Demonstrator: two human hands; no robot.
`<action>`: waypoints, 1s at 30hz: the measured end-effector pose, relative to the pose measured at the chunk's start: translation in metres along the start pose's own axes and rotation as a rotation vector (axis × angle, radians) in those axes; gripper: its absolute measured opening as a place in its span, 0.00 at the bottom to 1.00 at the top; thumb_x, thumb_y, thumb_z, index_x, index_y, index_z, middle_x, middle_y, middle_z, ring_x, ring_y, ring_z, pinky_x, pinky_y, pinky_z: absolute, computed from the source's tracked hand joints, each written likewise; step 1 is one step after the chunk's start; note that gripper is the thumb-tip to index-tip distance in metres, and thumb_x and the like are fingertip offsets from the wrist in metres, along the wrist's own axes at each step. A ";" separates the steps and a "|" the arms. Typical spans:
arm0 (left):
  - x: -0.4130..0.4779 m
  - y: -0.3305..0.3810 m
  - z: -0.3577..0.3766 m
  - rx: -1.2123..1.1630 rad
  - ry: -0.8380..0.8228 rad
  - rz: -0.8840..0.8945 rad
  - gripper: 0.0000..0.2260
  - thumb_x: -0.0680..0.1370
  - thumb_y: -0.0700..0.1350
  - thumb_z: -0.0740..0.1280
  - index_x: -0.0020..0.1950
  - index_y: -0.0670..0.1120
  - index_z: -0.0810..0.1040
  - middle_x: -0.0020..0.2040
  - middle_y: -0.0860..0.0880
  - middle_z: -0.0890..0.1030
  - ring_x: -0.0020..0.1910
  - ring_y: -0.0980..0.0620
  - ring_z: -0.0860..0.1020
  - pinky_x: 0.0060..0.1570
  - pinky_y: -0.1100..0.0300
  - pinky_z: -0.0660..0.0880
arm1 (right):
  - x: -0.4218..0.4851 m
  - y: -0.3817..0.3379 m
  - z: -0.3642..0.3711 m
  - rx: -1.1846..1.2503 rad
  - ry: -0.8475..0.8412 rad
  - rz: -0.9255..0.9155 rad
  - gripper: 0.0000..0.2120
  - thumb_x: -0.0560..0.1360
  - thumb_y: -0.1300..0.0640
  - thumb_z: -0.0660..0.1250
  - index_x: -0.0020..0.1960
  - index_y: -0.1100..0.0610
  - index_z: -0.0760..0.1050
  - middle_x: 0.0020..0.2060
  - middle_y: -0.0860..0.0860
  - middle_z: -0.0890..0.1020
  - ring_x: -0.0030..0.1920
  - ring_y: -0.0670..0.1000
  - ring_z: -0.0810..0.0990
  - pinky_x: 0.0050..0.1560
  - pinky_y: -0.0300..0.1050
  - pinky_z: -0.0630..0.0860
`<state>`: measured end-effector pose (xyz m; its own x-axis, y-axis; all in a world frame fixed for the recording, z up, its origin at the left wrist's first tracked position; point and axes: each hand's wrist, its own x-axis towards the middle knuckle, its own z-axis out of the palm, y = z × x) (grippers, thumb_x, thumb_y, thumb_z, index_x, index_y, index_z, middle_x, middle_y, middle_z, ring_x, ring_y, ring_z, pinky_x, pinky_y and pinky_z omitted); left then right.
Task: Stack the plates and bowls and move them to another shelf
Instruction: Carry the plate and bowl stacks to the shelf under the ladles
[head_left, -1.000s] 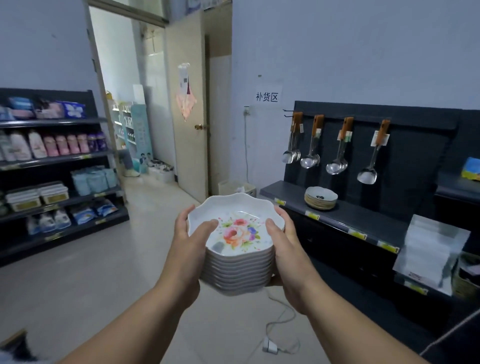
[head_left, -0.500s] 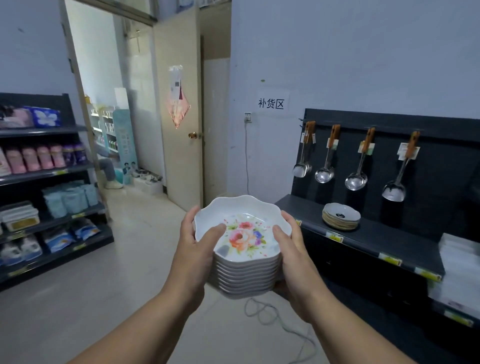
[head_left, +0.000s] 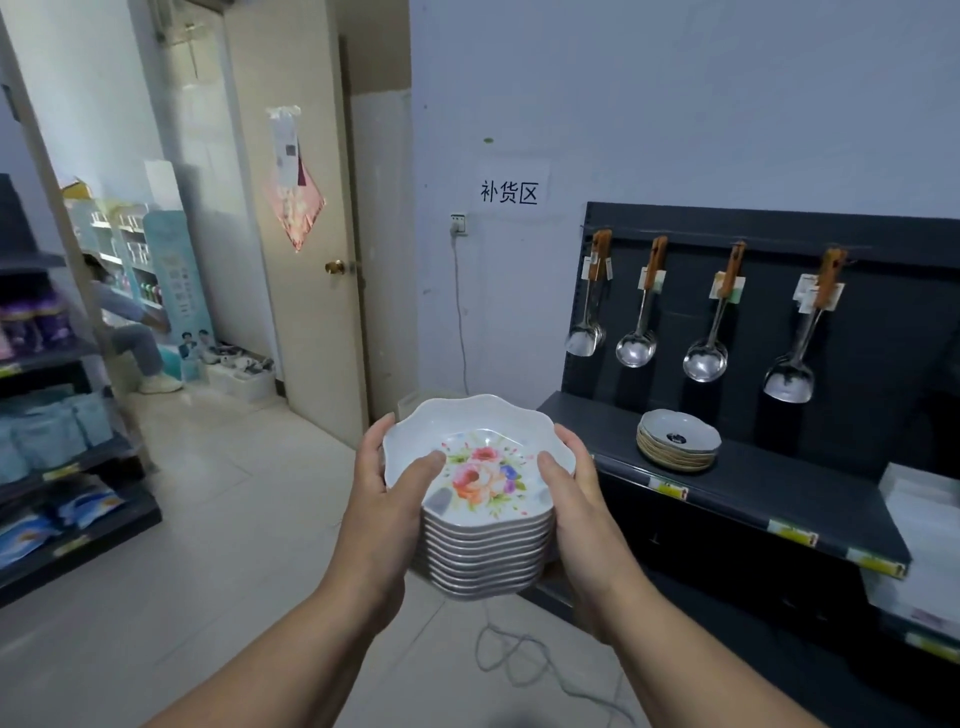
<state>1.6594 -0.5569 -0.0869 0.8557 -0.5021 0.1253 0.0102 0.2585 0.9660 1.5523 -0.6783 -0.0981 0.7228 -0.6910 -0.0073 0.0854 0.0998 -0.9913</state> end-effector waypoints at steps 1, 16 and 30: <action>0.014 -0.004 0.008 0.003 -0.013 0.003 0.16 0.78 0.47 0.65 0.57 0.68 0.67 0.49 0.66 0.74 0.51 0.52 0.80 0.44 0.54 0.79 | 0.016 0.001 -0.005 0.013 0.004 -0.003 0.13 0.79 0.42 0.59 0.58 0.24 0.68 0.58 0.46 0.82 0.56 0.55 0.83 0.49 0.61 0.82; 0.236 -0.078 0.122 0.057 -0.096 -0.049 0.23 0.76 0.51 0.66 0.68 0.64 0.63 0.64 0.53 0.73 0.57 0.48 0.78 0.54 0.48 0.78 | 0.248 0.006 -0.082 0.005 0.090 0.004 0.13 0.80 0.41 0.59 0.60 0.24 0.65 0.57 0.44 0.82 0.54 0.49 0.84 0.49 0.53 0.82; 0.470 -0.144 0.170 0.005 -0.372 -0.138 0.22 0.73 0.50 0.70 0.62 0.67 0.68 0.62 0.53 0.75 0.58 0.45 0.79 0.58 0.42 0.76 | 0.439 0.022 -0.079 0.014 0.377 -0.007 0.13 0.79 0.44 0.60 0.58 0.25 0.68 0.55 0.41 0.83 0.55 0.49 0.84 0.56 0.58 0.81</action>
<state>1.9721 -0.9708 -0.1286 0.6002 -0.7971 0.0666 0.1087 0.1637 0.9805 1.8175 -1.0361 -0.1337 0.4193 -0.9064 -0.0506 0.1012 0.1020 -0.9896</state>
